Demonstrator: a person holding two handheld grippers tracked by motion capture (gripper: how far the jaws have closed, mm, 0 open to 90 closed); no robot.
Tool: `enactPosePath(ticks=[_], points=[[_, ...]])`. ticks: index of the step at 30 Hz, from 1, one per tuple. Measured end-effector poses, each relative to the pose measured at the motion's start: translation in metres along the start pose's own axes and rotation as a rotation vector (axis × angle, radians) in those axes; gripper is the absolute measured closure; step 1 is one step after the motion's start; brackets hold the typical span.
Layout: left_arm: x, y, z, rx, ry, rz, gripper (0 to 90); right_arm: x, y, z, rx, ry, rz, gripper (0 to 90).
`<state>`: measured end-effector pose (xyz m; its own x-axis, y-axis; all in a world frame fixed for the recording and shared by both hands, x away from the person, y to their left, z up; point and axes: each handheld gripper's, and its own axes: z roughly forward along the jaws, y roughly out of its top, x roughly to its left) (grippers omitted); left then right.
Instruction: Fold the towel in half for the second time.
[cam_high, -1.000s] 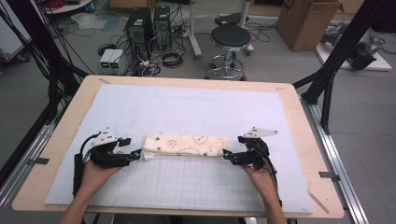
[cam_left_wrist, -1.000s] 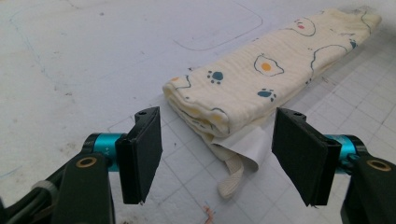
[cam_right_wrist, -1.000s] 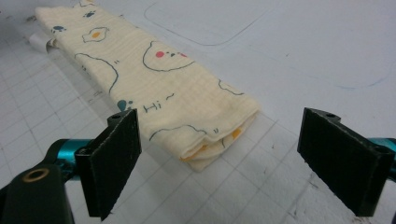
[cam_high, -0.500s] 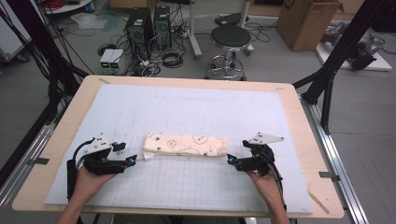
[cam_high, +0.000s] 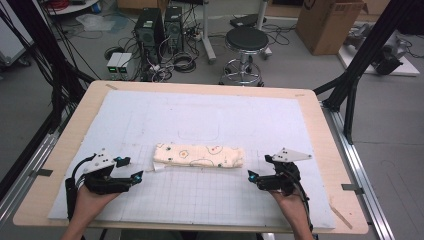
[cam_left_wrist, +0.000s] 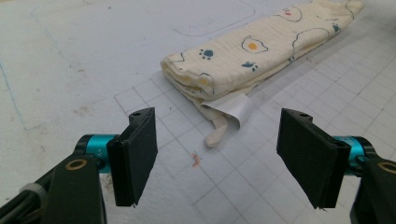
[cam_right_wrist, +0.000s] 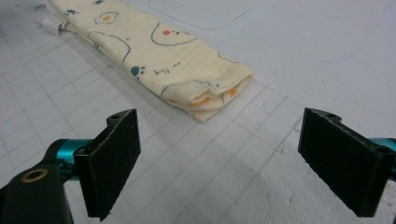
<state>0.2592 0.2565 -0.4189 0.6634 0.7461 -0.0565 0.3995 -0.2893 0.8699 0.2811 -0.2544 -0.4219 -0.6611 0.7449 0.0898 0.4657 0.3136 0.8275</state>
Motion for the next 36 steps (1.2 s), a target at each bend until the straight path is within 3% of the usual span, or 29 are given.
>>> enactPosePath(ticks=[27, 36], points=[[-0.012, -0.017, -0.018, 0.027, 0.034, 0.001, 28.4, 0.004, -0.025, -0.027, 0.007, -0.016, 0.023, 12.3], [-0.013, -0.018, -0.016, 0.019, 0.032, 0.009, 28.0, 0.003, -0.025, -0.026, -0.004, -0.011, 0.032, 12.3]])
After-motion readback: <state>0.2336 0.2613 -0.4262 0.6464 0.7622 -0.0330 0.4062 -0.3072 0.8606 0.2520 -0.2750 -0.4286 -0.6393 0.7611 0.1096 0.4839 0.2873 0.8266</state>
